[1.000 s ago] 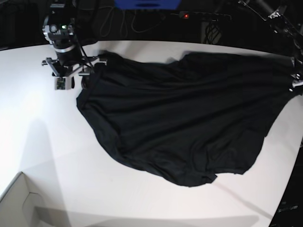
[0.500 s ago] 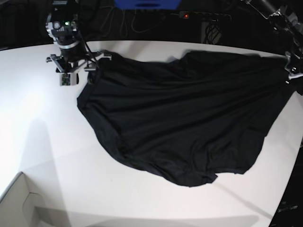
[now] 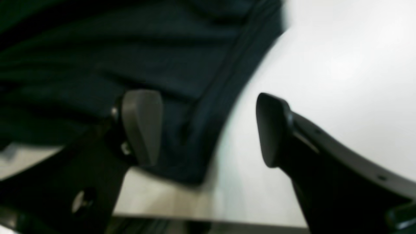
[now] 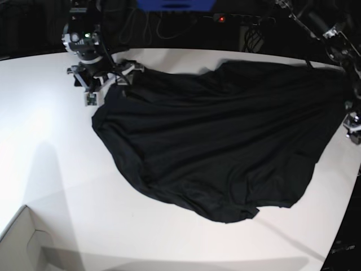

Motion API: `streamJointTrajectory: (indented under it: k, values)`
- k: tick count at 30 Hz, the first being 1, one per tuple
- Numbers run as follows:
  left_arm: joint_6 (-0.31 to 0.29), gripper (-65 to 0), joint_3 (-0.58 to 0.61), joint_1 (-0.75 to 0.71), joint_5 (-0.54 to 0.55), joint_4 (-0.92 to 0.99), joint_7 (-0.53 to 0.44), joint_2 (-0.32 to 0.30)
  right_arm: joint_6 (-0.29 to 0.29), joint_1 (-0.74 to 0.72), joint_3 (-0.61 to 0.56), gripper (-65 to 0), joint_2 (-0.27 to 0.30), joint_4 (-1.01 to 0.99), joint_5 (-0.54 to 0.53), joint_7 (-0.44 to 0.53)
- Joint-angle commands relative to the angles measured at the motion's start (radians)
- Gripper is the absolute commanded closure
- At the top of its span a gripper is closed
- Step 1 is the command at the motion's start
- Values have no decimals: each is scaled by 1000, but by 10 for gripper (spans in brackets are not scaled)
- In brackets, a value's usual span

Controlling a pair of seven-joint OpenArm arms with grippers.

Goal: Layout the t-shirt on the table in an organized manner, then fold the t-shirt properly
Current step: 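Grasp the shirt edges with both grippers near the collar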

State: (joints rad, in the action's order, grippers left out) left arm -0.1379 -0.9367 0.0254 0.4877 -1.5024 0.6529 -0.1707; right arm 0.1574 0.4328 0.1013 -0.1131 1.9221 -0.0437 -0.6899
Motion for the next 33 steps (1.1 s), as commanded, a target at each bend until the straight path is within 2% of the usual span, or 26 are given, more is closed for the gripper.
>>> streamJointTrajectory:
  k: [1, 3, 6, 13, 16, 18, 22, 23, 27, 33]
  values:
    - [-1, -289, 11, 21, -13, 3, -14, -19, -2, -2, 1, -443, -17, 18, -5, 22]
    - [-1, -289, 29, 54, -30, 30, -14, -19, -5, 1, 1, -440, -41, 17, -2, 20]
    - [-1, -289, 52, 97, -54, 76, -18, -22, -6, 10, 1, -431, -44, 17, -3, 20]
    - [-2, -289, 129, 143, -53, 167, -23, -100, -6, 1, 5, -397, -44, -103, -3, 32]
    - [-2, -289, 127, 160, -53, 178, -23, -106, -6, -38, 7, -340, -44, -178, 0, 46]
    - [-2, -289, 127, 153, -53, 165, -23, -108, -6, -64, 15, -249, -43, -230, 1, 55]
    - [-2, -289, 126, 103, -53, 164, -23, -109, -6, -114, 68, -29, 16, -281, 0, 57]
    - [-2, -289, 126, 97, -53, 167, -23, -109, -6, -128, 87, 0, 29, -284, 0, 54]
    - [-2, -289, 126, 60, -53, 159, -23, -102, -6, -191, 137, 0, 88, -286, 0, 51]
    - [-2, -289, 127, 41, -53, 155, -23, -72, -6, -271, 140, -5, 192, -296, 0, 51]
